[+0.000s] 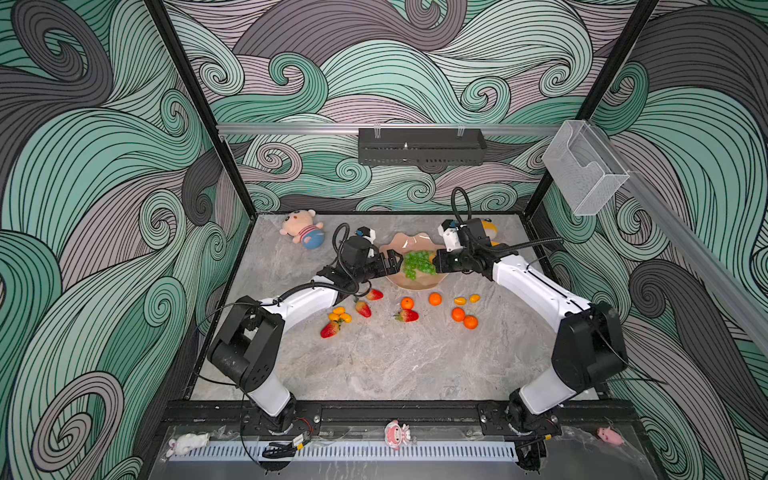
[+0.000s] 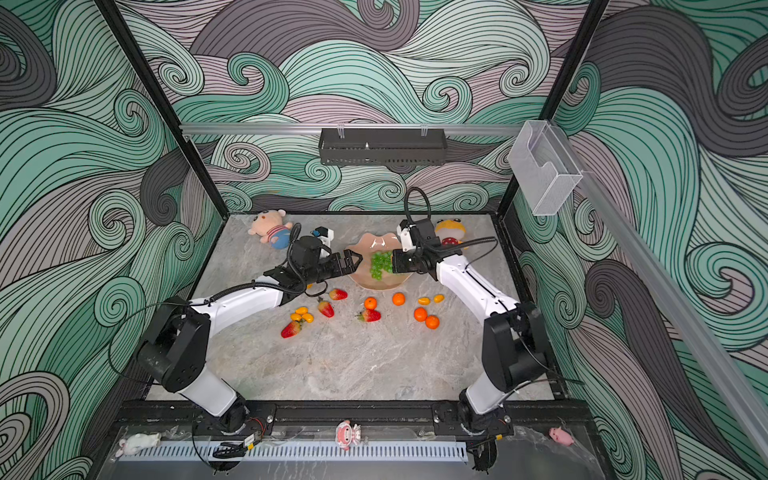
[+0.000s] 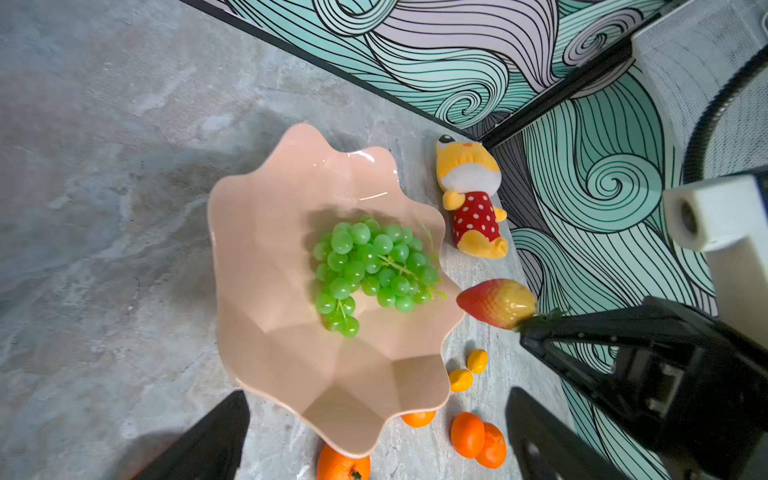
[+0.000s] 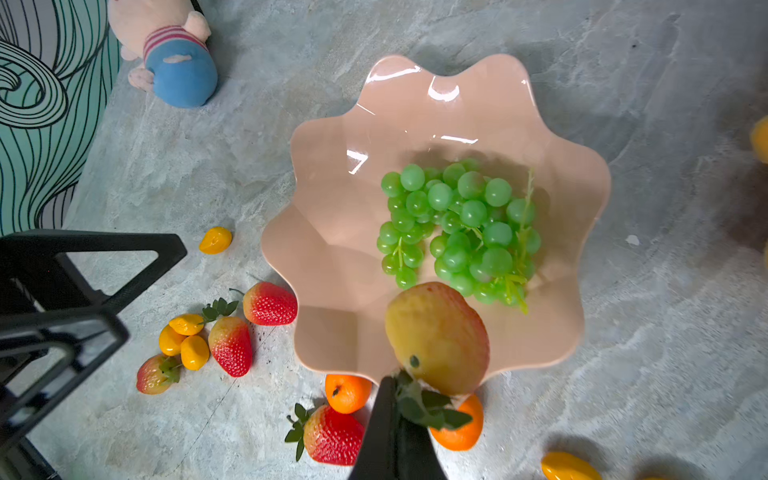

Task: Place and organize the fake fruits in the fruit bowl
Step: 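Carry the strawberry over the bowl with the right gripper while the left arm hovers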

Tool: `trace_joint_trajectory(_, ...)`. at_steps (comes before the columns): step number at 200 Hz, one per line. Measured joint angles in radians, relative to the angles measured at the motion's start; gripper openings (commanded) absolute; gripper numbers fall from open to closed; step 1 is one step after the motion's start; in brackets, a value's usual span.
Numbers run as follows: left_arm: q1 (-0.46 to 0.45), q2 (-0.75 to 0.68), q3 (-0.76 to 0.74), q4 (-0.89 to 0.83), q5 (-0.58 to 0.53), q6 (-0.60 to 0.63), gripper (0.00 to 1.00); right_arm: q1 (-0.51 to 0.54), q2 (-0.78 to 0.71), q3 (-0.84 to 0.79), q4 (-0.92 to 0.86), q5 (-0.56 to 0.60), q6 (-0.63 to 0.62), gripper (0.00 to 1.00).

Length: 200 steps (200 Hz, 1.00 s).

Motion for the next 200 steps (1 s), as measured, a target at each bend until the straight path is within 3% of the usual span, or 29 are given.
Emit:
trace_joint_trajectory(91,0.107,0.0,0.001,-0.019,0.07,-0.002,0.99,0.084,0.286,0.309,0.0,-0.026,-0.084,0.0)
trace_joint_trajectory(140,0.171,0.036,0.034,-0.035,0.212,-0.004,0.99,0.083,0.43,0.454,-0.037,-0.001,-0.167,0.0)
trace_joint_trajectory(200,0.277,0.061,0.138,-0.121,0.366,0.02,0.99,0.09,0.51,0.516,-0.067,0.076,-0.241,0.0)
